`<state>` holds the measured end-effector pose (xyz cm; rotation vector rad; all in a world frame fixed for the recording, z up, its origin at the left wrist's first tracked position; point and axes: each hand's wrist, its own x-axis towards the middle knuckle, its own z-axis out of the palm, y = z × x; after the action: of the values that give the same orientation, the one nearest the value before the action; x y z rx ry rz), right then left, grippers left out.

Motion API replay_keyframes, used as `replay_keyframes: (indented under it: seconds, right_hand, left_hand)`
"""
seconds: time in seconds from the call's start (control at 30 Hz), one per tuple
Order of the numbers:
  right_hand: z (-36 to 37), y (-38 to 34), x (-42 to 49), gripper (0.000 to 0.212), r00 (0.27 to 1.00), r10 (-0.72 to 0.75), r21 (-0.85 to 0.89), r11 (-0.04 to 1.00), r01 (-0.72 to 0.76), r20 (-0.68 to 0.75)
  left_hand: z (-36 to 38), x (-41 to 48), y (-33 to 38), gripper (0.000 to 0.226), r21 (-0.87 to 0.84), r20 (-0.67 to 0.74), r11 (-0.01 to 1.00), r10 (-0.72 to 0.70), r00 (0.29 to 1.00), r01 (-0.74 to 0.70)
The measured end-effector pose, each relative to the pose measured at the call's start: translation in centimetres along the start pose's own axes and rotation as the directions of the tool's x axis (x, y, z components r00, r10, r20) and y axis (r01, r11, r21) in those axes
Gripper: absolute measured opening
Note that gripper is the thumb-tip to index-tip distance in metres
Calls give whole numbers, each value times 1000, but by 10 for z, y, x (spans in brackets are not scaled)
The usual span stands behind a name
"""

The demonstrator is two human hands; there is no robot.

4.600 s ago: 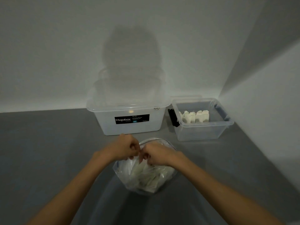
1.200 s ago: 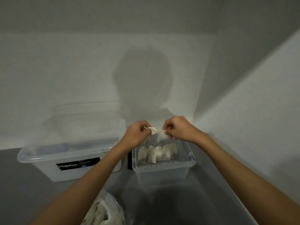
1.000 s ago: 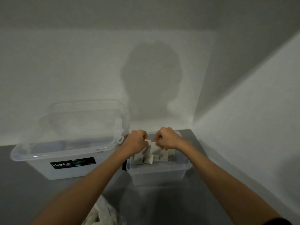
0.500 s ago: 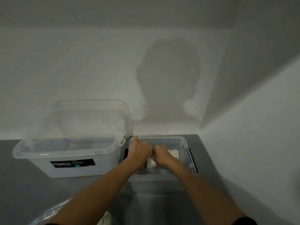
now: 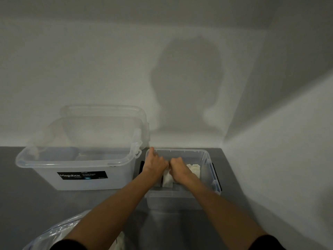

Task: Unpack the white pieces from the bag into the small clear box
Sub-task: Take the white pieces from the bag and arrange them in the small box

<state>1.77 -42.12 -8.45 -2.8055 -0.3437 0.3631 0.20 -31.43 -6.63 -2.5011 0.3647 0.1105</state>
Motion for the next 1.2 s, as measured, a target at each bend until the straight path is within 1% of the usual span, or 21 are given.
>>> replay_keyframes:
  seconds: [0.07,0.13,0.17,0.2,0.27,0.33,0.4,0.47,0.5,0.57,0.67,0.8,0.97,1.07,1.13,1.2]
  right_hand:
    - [-5,0,-5,20,1000,-9,-15,1000,9,1]
    - [-13,-3,-9,12,1000,-21,-25,999,21,-8]
    - [-19,-5,-11,14,1000,-21,-22,1000,20,-17]
    - [-26,-7,-14,18,999,-26,-21,999,26,-33]
    - [-44,-16,-25,18,994,-51,-11,999,51,-96]
    - [-67,-29,-44,16,982,-102,-14,995,101,-161]
    - [-88,-49,-66,14,967,-149,28,987,158,-207]
    - [-105,-75,-90,12,949,-205,119,964,238,-242]
    - [-110,-88,-103,12,939,-230,157,948,276,-256]
    - [-114,-112,-124,12,926,-272,211,920,330,-261]
    - [-102,-144,-142,11,919,-330,229,898,375,-214]
    - [-60,-175,-146,10,918,-379,228,890,395,-113]
    - [11,-200,-146,18,892,-443,111,895,433,95]
    - [48,-202,-143,23,879,-418,-10,902,431,230]
    - [64,-200,-143,24,877,-391,-71,902,425,278]
    - [74,-200,-146,20,879,-379,-134,893,429,290]
  left_hand:
    - [-2,-4,-3,16,-32,-32,999,11,999,-12]
    - [-5,-11,-8,18,-91,-90,996,9,996,-17]
    - [-8,-15,-13,19,-132,-123,991,0,992,-16]
    - [-12,-20,-17,20,-189,-153,982,-13,988,-16]
    - [-22,-35,-30,22,-356,-189,933,-23,982,-47]
    - [-35,-58,-47,26,-556,-206,822,3,979,-120]
    - [-45,-87,-67,26,-743,-214,644,34,976,-185]
    - [-49,-119,-91,24,-853,-230,467,67,971,-235]
    - [-47,-134,-102,24,-877,-226,417,77,971,-237]
    - [-36,-162,-124,24,-906,-189,370,79,979,-204]
    - [-5,-199,-147,20,-934,-114,328,94,989,-139]
    - [39,-230,-157,14,-937,-34,338,150,988,-83]
    - [88,-245,-148,9,-926,63,377,205,977,-19]
    - [106,-251,-134,13,-917,95,399,217,971,0]
    - [115,-254,-126,16,-918,108,397,209,972,16]
    - [122,-256,-120,20,-933,96,358,187,978,23]
